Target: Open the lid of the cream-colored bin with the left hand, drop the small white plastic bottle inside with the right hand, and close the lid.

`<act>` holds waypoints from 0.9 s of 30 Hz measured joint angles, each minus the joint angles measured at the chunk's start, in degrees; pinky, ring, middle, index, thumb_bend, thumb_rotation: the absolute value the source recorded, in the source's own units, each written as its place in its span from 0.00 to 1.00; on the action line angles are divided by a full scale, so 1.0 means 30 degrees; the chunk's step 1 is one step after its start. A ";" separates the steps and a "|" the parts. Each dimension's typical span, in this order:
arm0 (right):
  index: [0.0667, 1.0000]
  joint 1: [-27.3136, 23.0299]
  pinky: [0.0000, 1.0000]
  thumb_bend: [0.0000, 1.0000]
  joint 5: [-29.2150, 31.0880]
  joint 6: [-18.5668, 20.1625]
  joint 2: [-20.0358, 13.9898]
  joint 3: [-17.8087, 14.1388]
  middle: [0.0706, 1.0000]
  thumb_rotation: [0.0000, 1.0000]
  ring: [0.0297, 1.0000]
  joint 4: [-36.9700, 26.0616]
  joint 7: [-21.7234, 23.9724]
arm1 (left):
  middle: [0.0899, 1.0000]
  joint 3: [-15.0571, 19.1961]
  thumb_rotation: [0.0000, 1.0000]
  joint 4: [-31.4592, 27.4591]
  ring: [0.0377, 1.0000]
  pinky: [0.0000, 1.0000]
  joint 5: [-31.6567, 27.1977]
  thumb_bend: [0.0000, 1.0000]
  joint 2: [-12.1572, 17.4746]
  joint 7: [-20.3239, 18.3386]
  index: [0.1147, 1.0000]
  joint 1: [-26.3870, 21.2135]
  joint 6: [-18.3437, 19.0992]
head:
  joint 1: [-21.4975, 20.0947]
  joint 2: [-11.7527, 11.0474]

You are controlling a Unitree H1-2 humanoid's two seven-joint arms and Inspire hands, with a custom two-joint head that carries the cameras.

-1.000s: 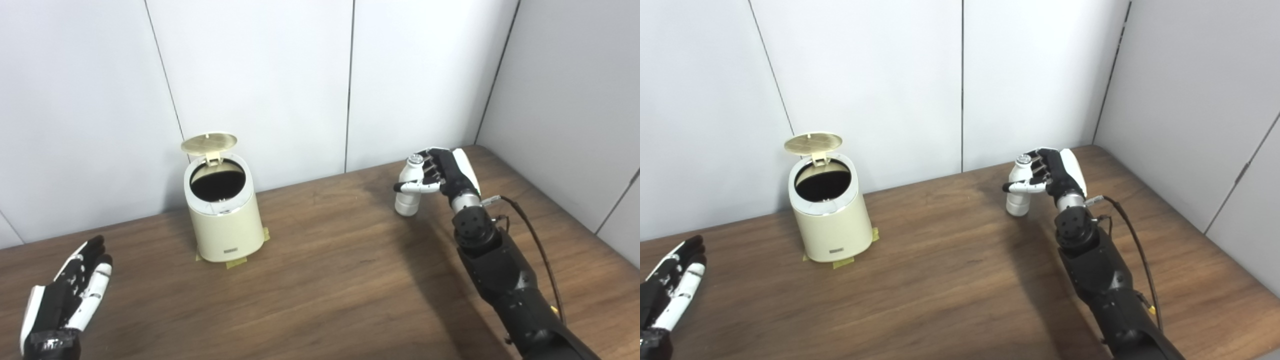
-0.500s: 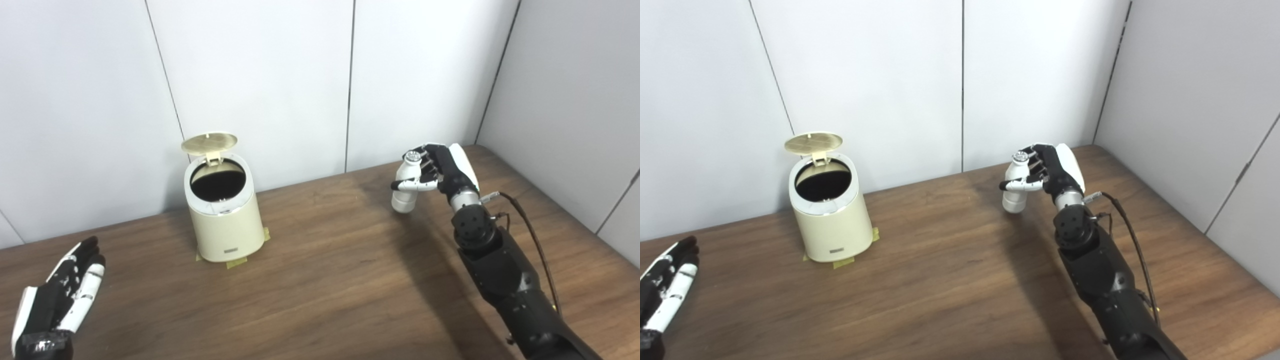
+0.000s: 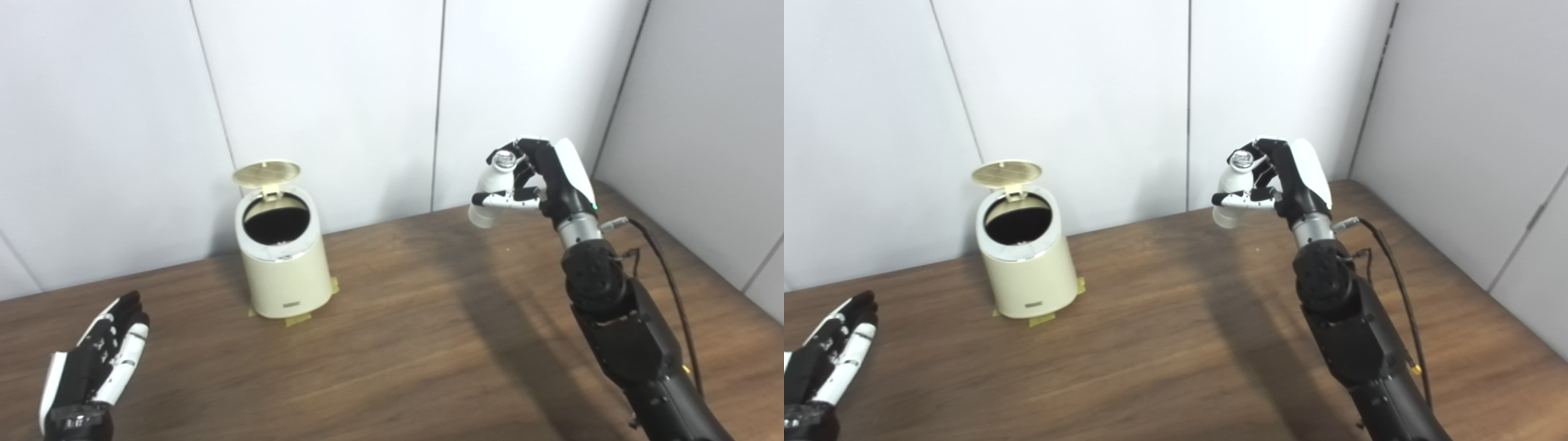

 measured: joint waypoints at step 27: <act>0.50 -0.2055 0.34 0.51 -0.2105 0.0384 0.4067 0.2919 0.46 0.00 0.37 -0.3958 0.2490 | 0.86 -0.0806 0.63 -0.0087 0.92 1.00 -0.0063 0.44 -0.1803 0.1988 0.83 0.3427 -0.2723 | 0.3283 -0.0557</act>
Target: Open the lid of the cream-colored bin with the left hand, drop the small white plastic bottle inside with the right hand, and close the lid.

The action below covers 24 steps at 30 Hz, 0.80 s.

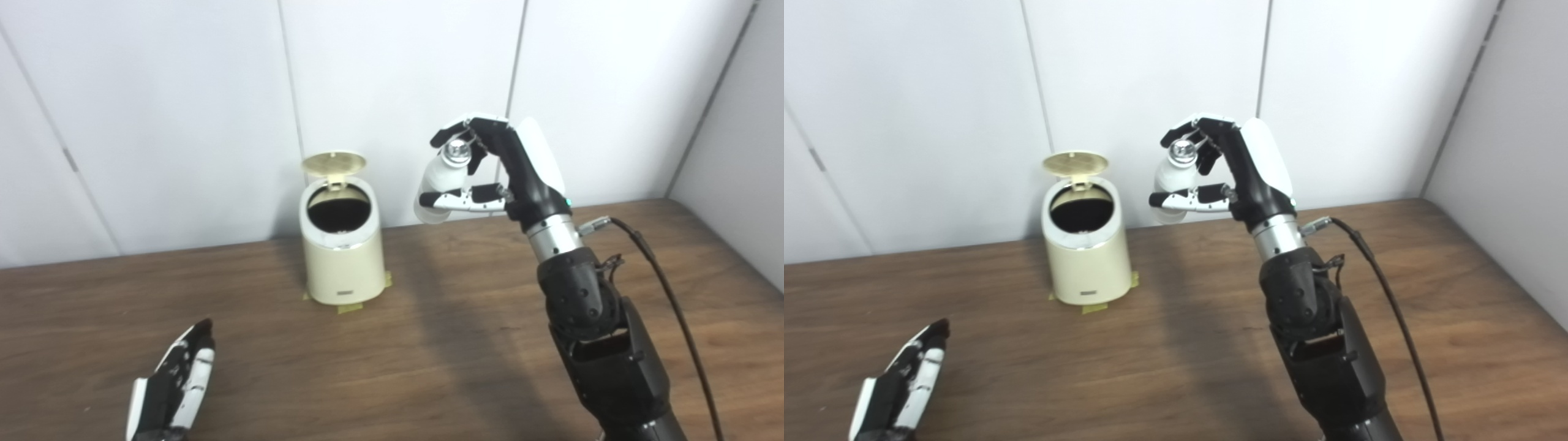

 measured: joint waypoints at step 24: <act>0.48 -0.2345 0.33 0.52 -0.0118 -0.4013 0.3452 0.0861 0.46 0.00 0.38 0.5722 -0.1884 | 0.88 -0.1232 0.61 -0.0546 0.92 0.95 0.0078 0.45 -0.0776 0.0630 0.81 0.0190 -0.0379 | 0.2197 -0.0234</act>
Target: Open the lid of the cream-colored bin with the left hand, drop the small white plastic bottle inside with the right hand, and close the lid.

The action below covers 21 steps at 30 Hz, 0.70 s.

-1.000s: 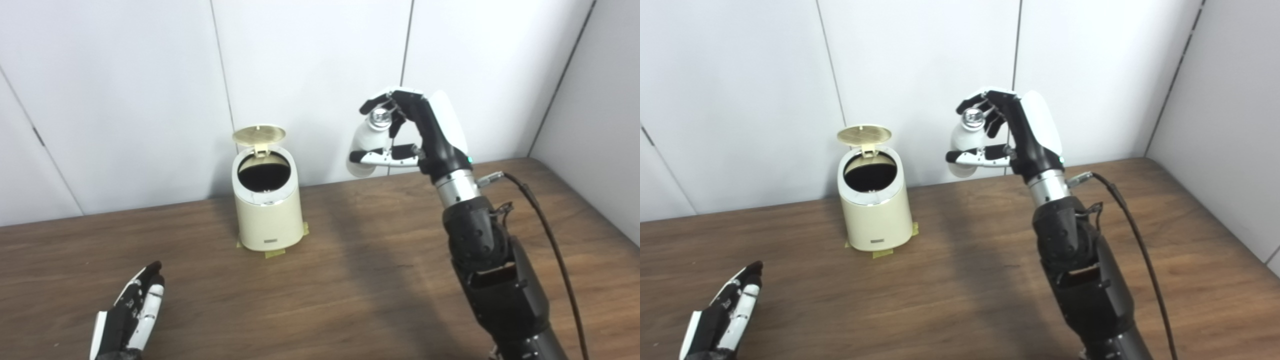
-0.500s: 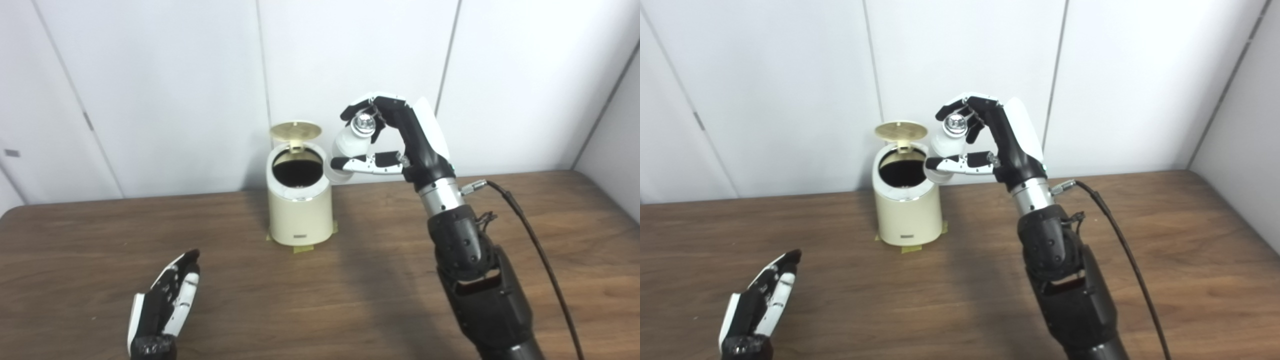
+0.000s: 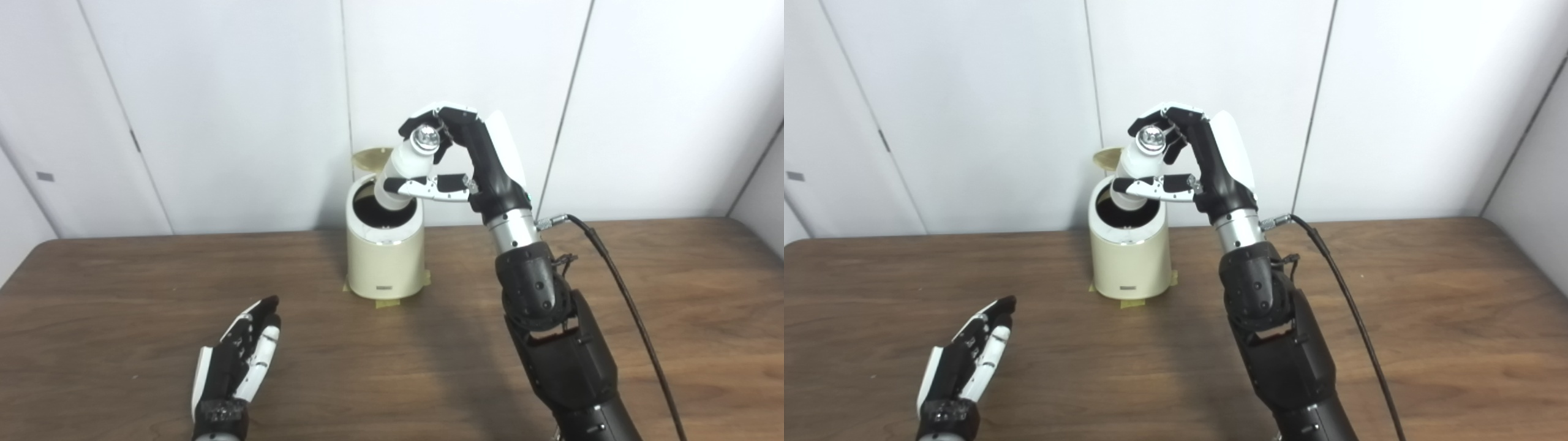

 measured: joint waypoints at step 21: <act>0.48 -0.1070 0.33 0.50 -0.0373 -0.4381 0.0660 0.0228 0.47 0.00 0.40 0.5392 -0.3591 | 0.86 -0.0481 0.65 -0.0047 0.90 0.94 0.0427 0.49 -0.0198 0.0399 0.81 0.0033 -0.0019 | 0.0294 0.0029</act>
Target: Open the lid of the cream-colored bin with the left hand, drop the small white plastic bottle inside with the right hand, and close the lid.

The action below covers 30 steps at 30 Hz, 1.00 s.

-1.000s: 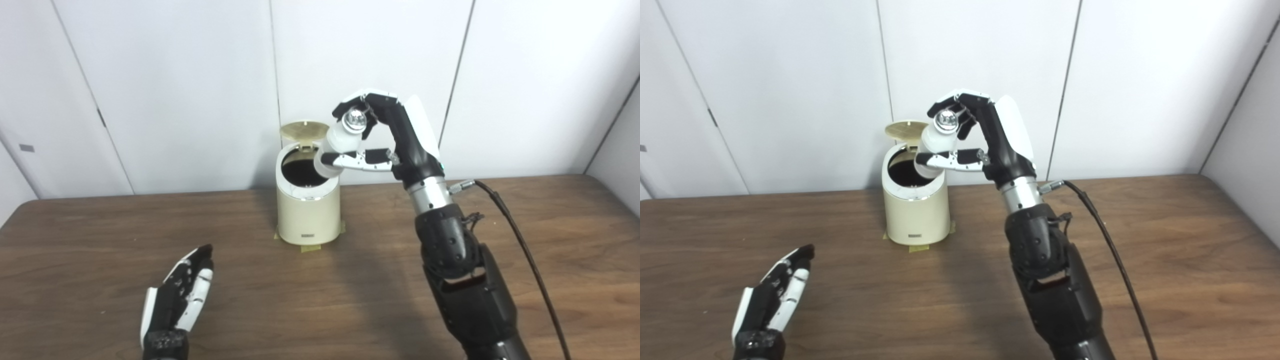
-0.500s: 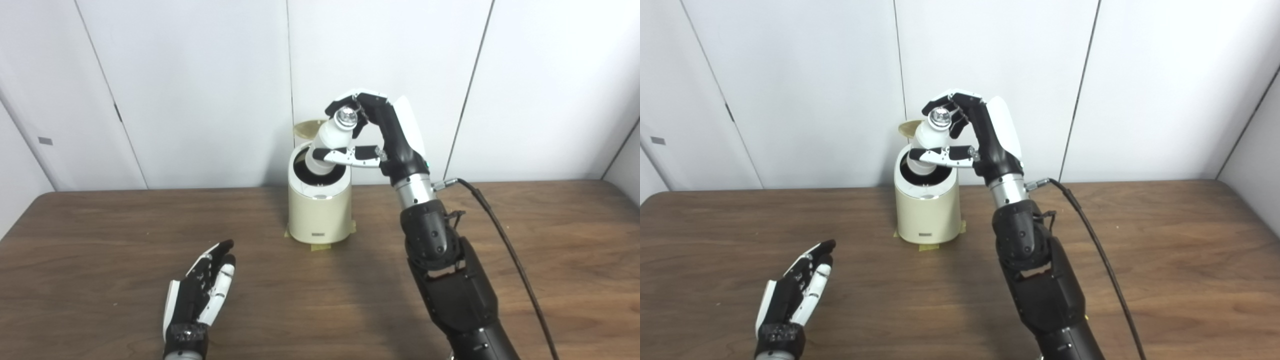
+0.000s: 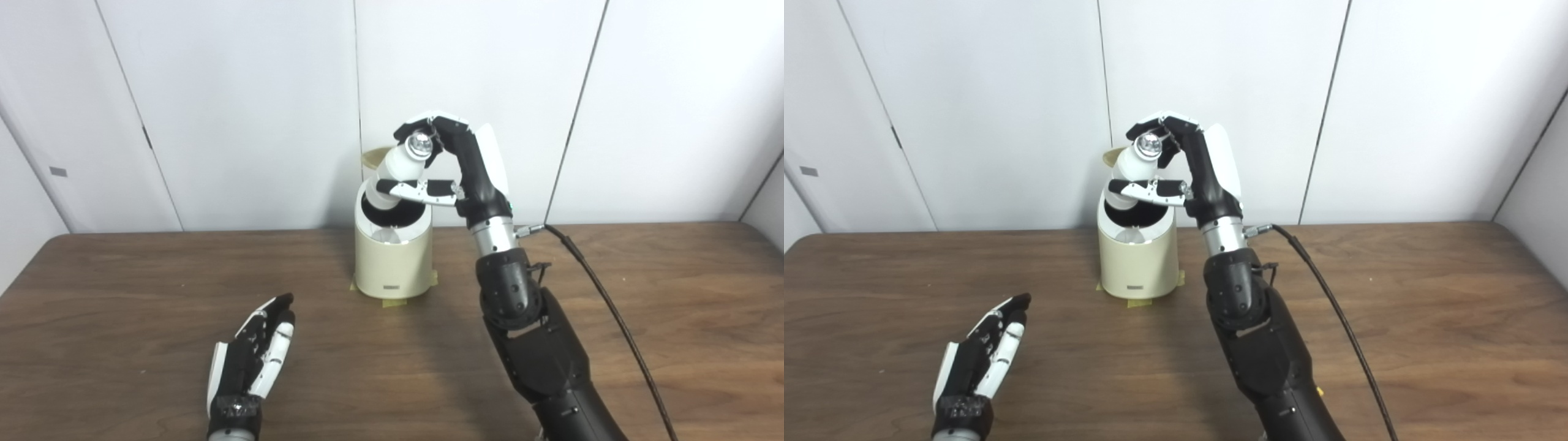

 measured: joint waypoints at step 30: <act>0.48 -0.0384 0.32 0.50 -0.4491 -0.2698 -0.1358 0.2228 0.48 0.00 0.39 0.2191 -0.2861 | 0.84 0.0114 0.58 -0.0489 0.88 0.92 -0.0580 0.46 -0.0075 0.0022 0.81 0.0045 -0.0019 | -0.0293 0.0352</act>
